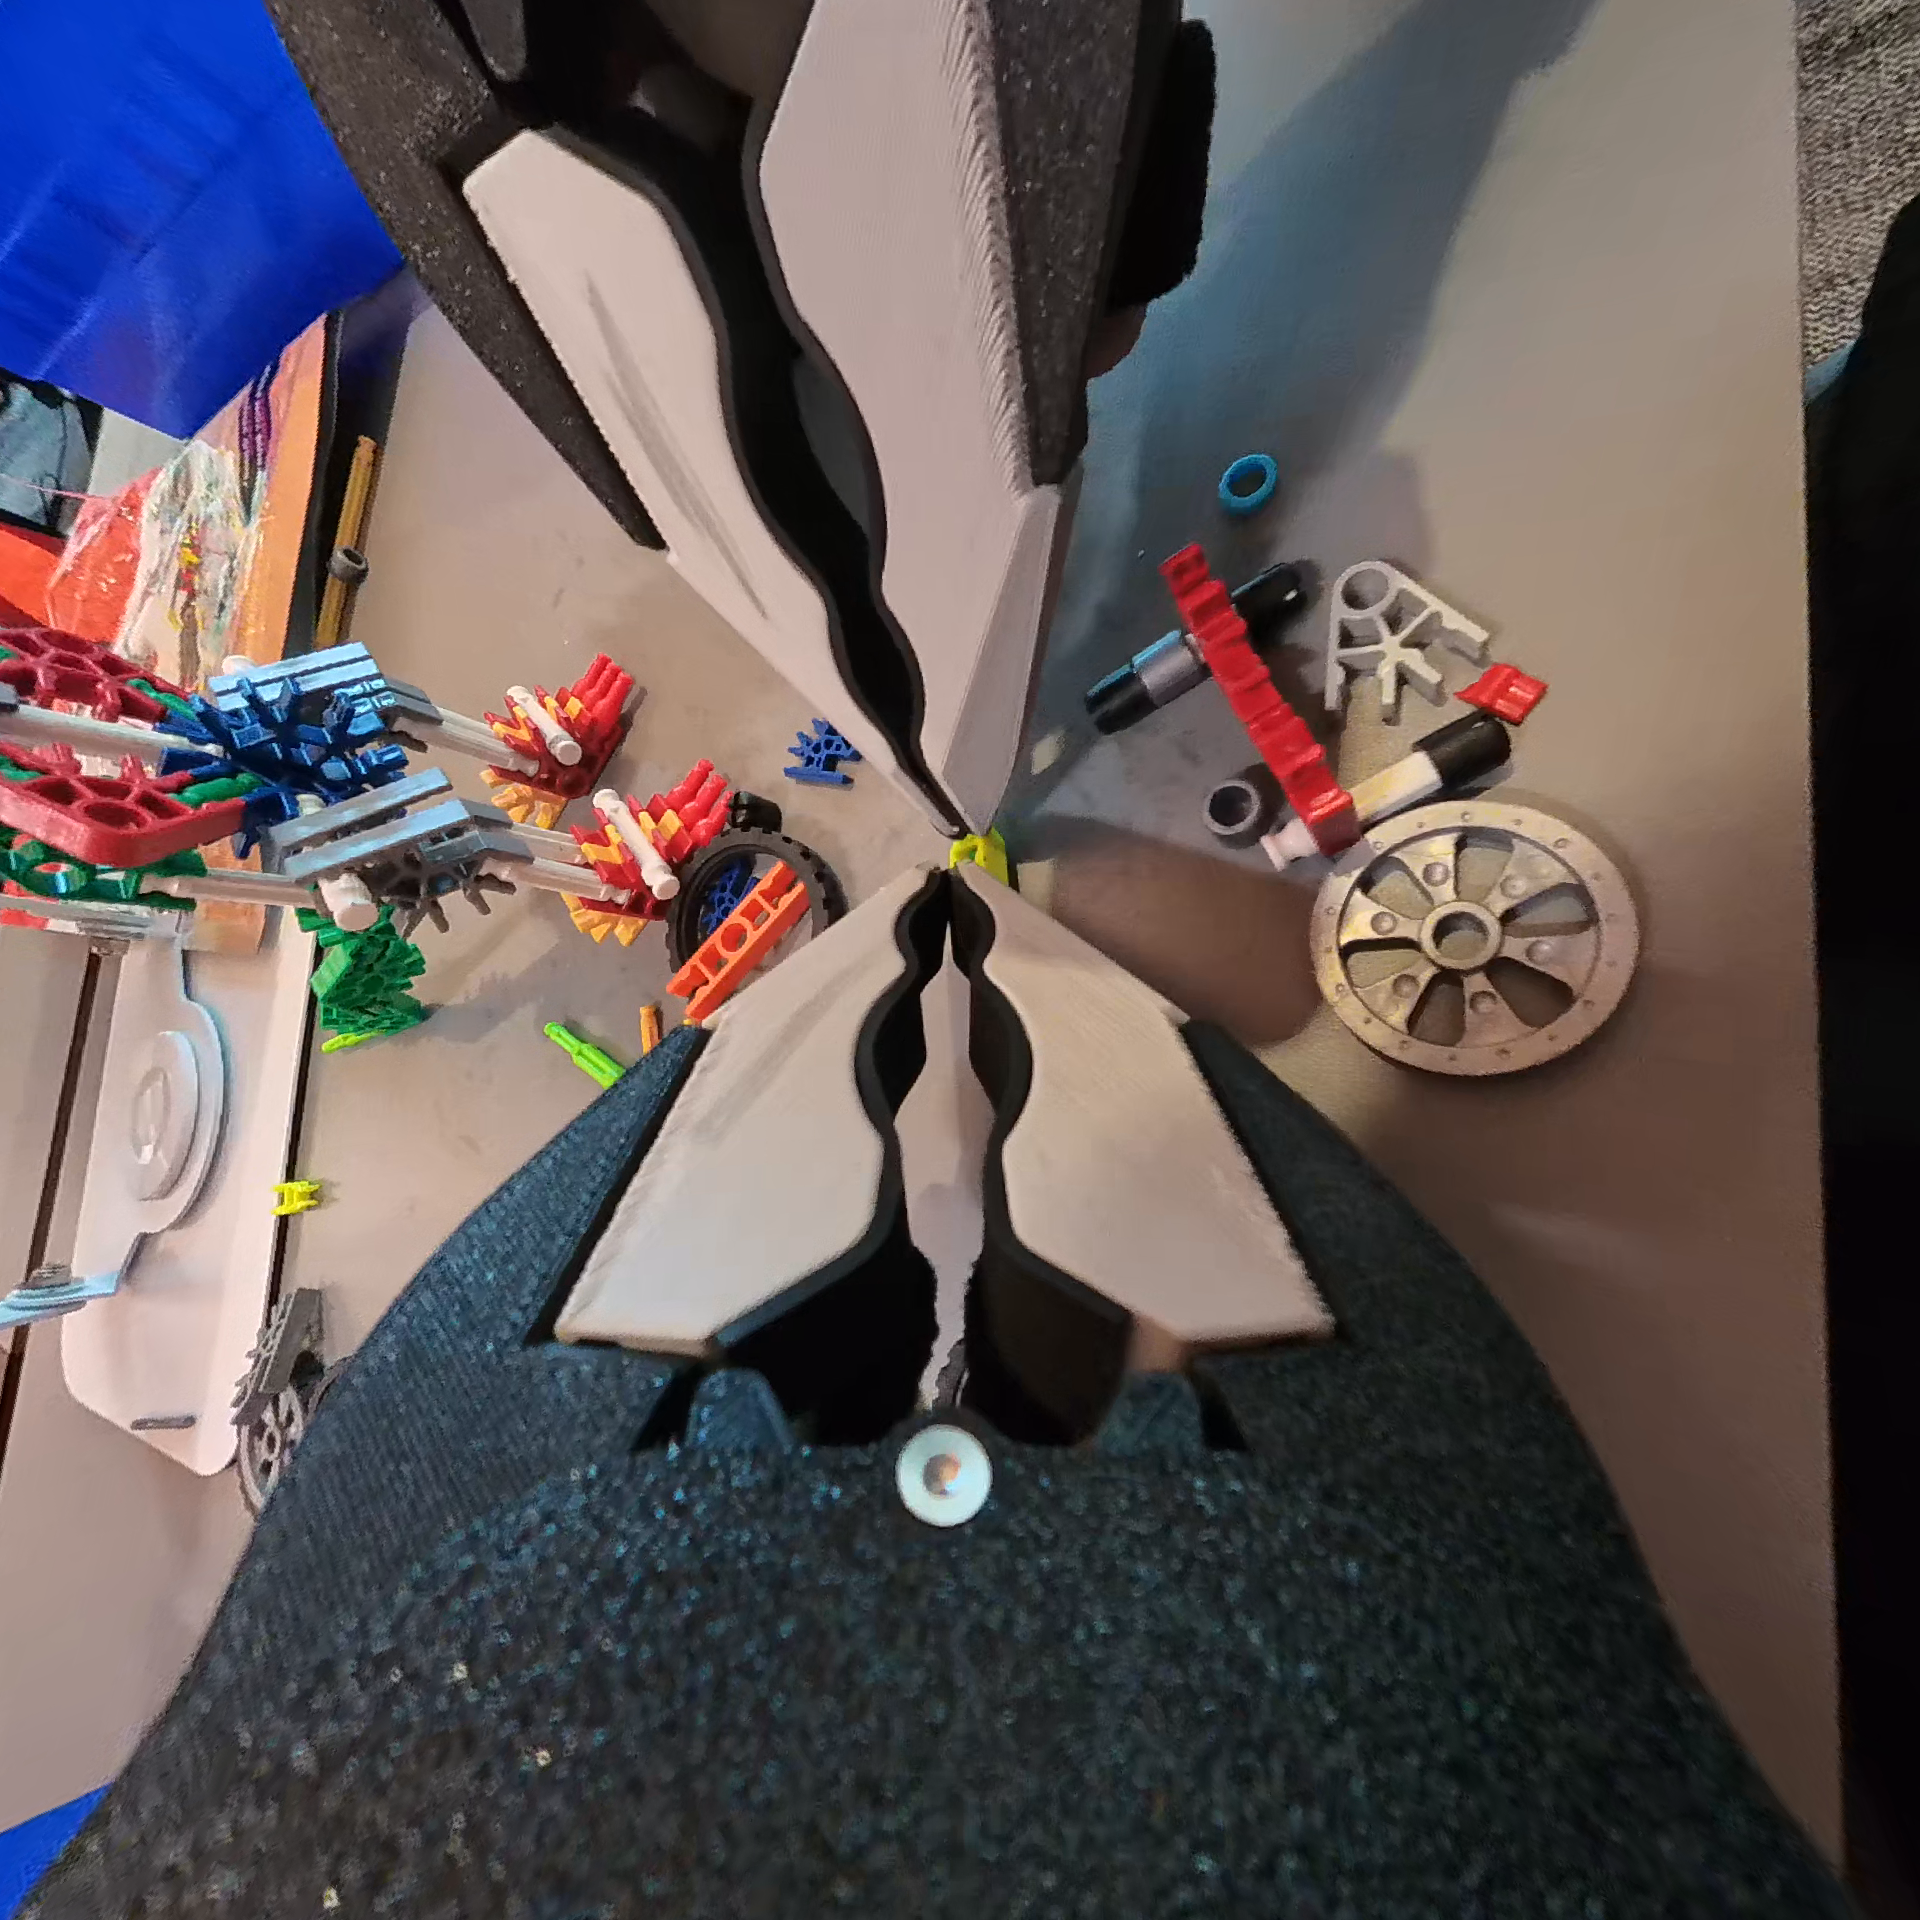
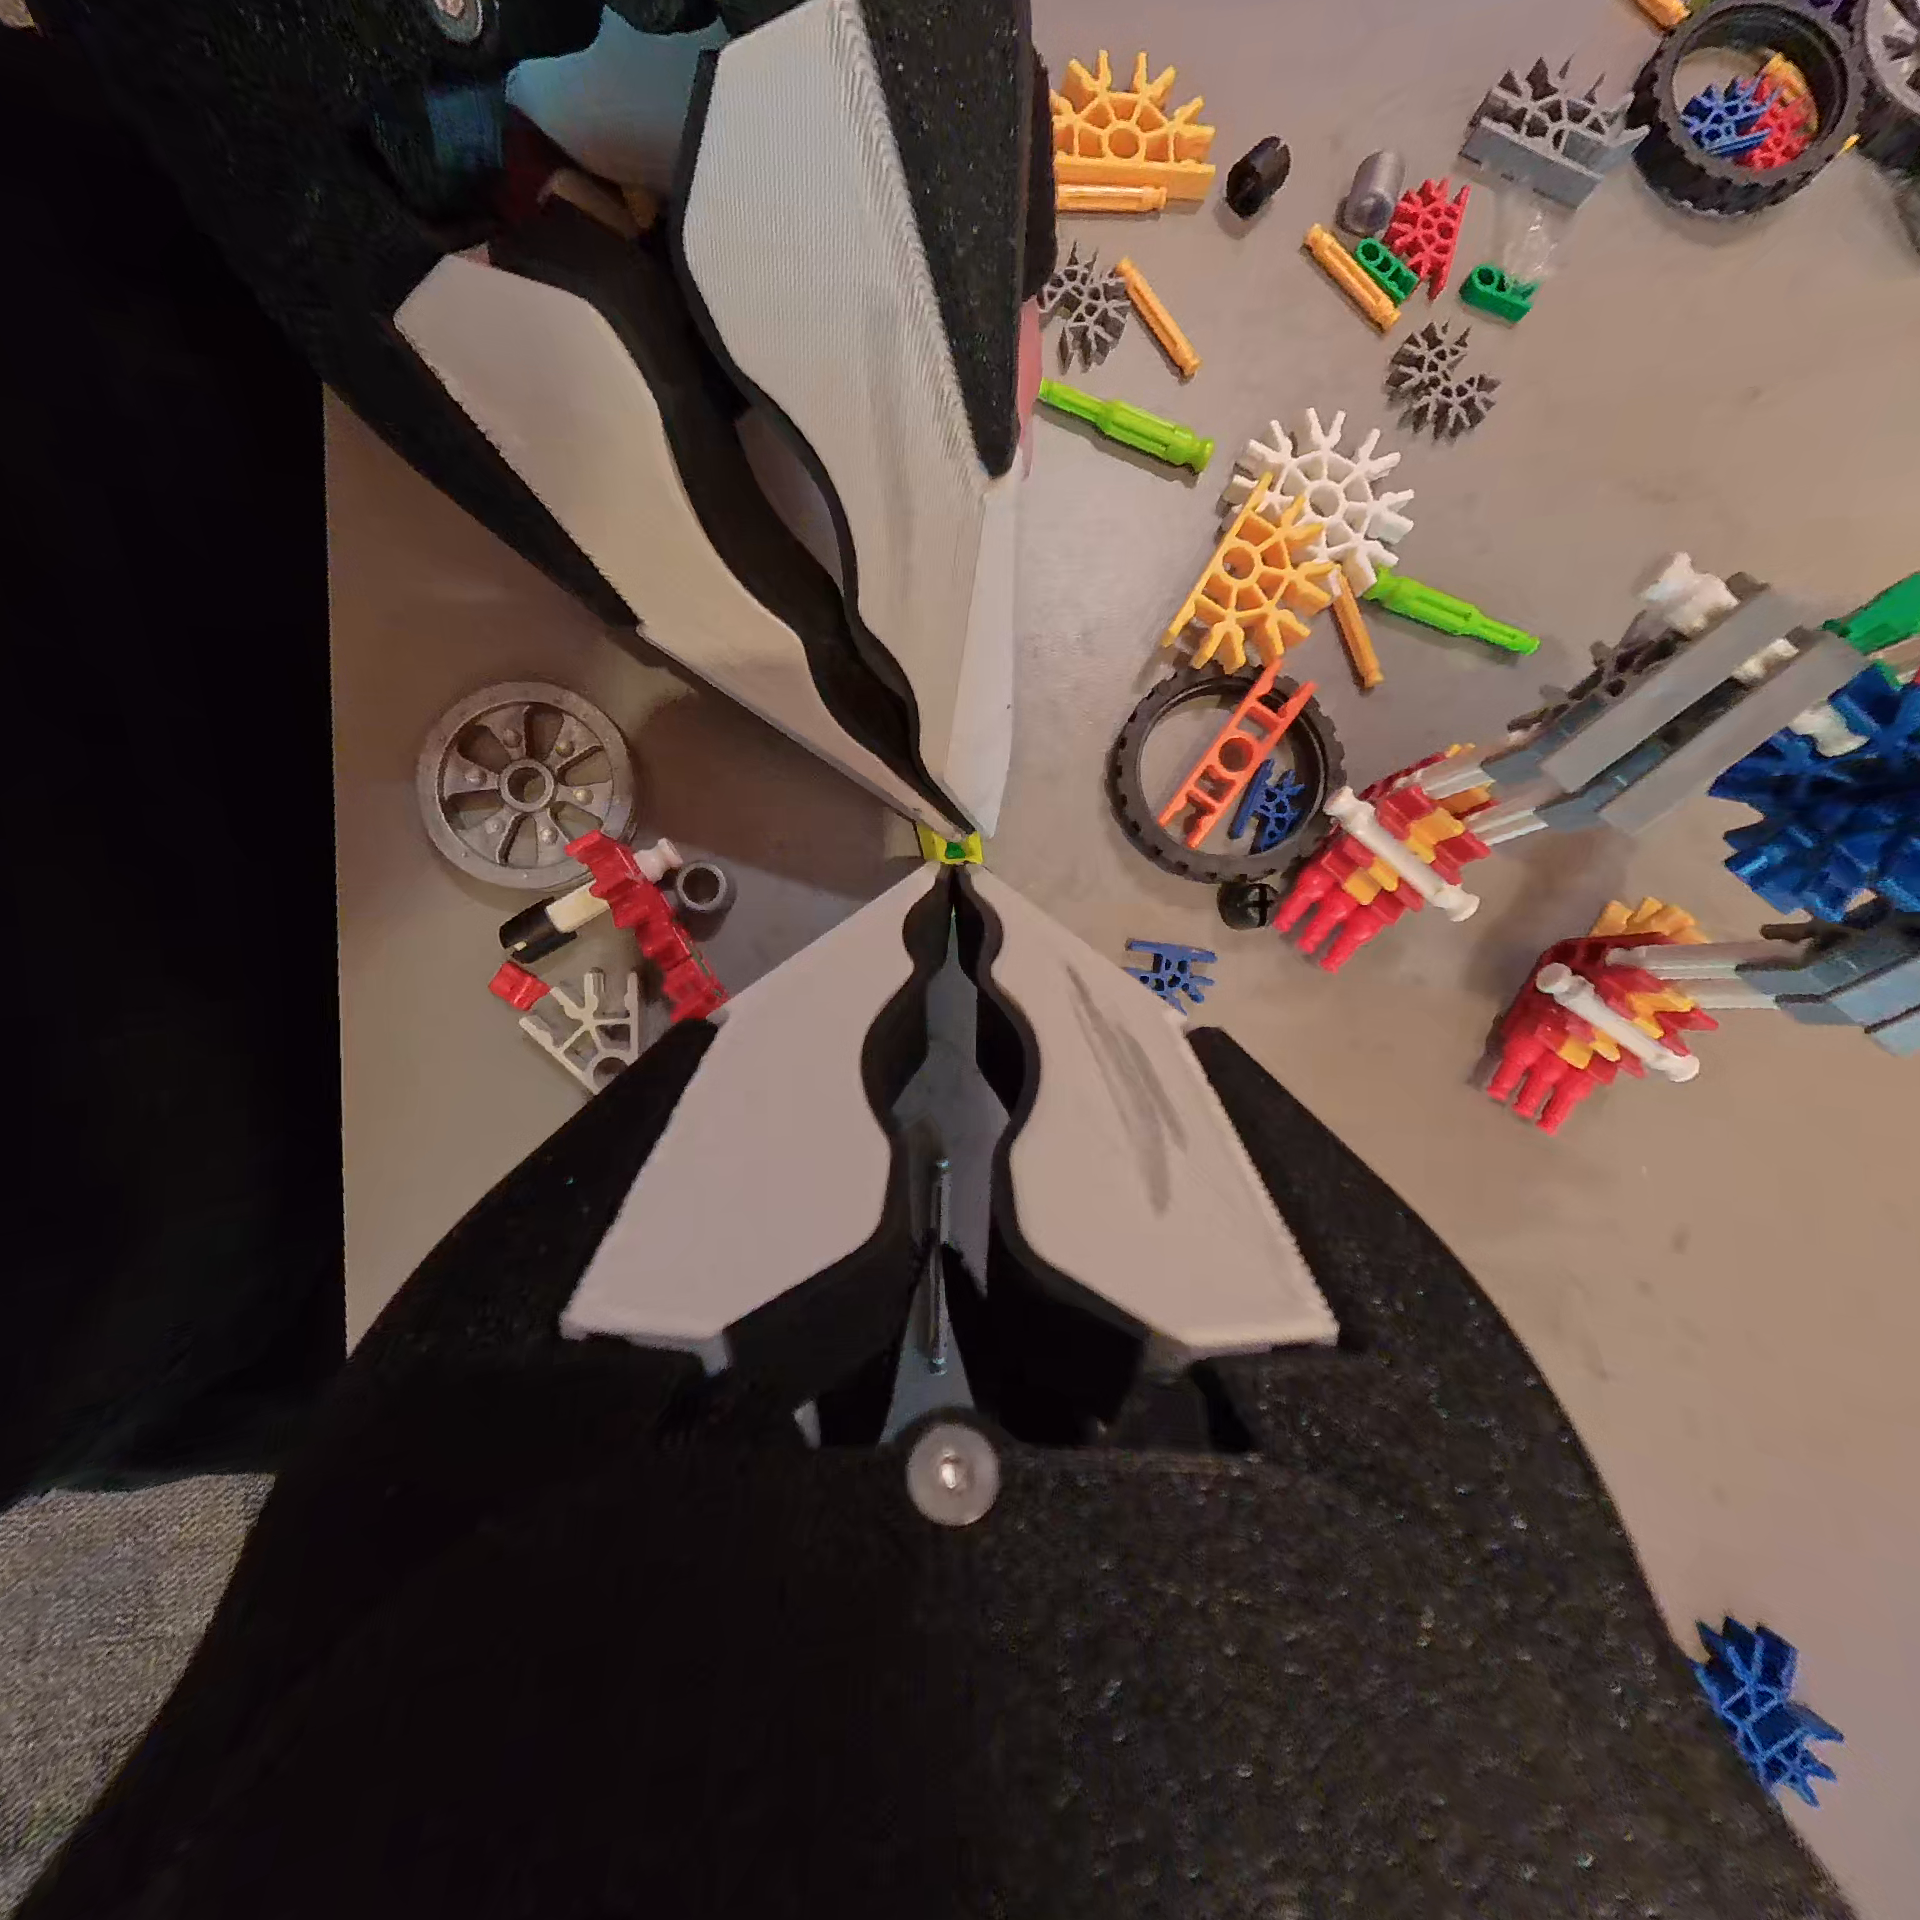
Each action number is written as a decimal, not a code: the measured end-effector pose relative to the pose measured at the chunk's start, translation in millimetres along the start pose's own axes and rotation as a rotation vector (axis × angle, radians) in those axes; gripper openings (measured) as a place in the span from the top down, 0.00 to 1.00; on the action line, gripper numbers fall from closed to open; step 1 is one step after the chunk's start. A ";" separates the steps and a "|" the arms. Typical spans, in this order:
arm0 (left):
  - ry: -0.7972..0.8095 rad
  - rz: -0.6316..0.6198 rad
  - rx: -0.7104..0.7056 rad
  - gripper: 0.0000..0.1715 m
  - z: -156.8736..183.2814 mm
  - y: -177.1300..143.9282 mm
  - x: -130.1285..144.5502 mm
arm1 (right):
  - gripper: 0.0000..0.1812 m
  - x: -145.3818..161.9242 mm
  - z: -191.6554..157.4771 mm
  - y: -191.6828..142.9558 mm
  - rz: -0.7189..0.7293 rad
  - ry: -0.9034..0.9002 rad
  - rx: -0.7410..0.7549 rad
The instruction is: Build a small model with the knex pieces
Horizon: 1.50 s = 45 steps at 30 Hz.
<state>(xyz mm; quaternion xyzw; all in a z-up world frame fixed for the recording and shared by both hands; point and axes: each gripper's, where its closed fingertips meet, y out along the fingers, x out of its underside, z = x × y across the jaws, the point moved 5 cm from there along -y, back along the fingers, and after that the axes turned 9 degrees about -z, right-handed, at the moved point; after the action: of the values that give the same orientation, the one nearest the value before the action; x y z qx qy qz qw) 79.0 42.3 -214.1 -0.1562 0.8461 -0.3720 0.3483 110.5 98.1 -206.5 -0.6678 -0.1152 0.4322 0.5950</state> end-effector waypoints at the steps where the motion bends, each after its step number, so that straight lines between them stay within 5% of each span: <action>1: 0.003 -0.001 -0.001 1.00 0.2 -0.1 -0.1 | 1.00 -0.4 -0.1 0.2 -0.007 -0.004 -0.003; 15: 0.031 0.002 -0.078 1.00 6.4 0.2 -2.7 | 1.00 -6.4 -4.0 1.6 -0.150 -0.075 -0.049; 28: -0.122 0.049 0.033 1.00 -3.3 -10.2 7.6 | 0.98 -9.4 -0.7 -7.0 -0.004 0.040 -0.006; 45: -0.138 0.020 0.083 0.98 -4.8 -11.3 20.0 | 0.96 -12.0 -1.7 7.7 -0.055 0.030 0.018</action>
<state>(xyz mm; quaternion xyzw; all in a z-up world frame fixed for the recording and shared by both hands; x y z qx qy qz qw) 61.5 26.7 -212.9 -0.1587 0.8053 -0.3917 0.4158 101.8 86.8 -208.2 -0.6653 -0.1207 0.4070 0.6142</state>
